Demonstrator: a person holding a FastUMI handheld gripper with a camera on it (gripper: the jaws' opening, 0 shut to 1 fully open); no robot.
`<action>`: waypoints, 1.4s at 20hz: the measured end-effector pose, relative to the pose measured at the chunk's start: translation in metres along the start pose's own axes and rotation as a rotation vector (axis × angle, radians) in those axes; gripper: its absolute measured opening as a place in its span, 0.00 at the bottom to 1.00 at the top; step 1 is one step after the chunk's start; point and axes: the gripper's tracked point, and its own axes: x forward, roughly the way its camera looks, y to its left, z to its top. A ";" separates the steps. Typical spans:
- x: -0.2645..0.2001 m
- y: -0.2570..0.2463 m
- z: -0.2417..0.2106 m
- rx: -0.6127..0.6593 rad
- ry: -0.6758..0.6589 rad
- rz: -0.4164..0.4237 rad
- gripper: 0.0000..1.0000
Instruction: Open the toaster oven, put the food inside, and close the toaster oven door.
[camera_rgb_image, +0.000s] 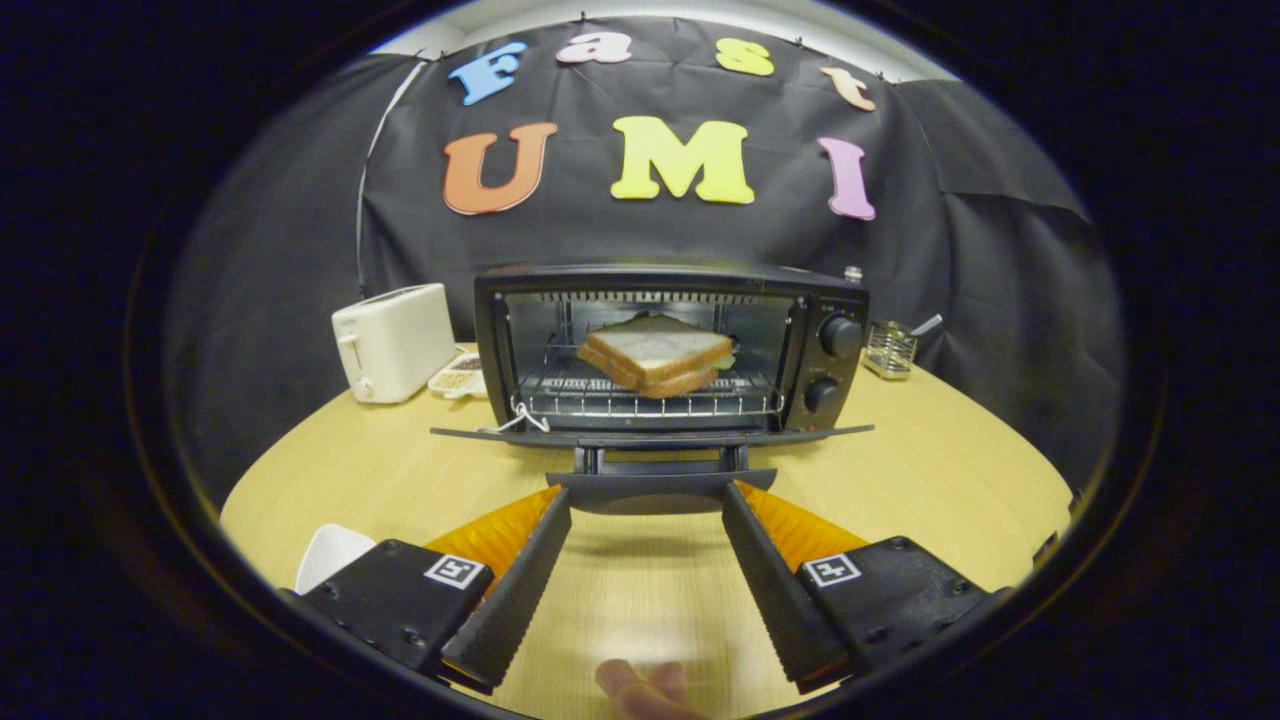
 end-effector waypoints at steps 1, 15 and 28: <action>0.000 0.000 0.008 0.002 -0.019 0.000 1.00; -0.021 0.012 0.117 -0.037 -0.127 -0.009 1.00; -0.212 -0.001 0.209 -0.022 -0.344 -0.015 1.00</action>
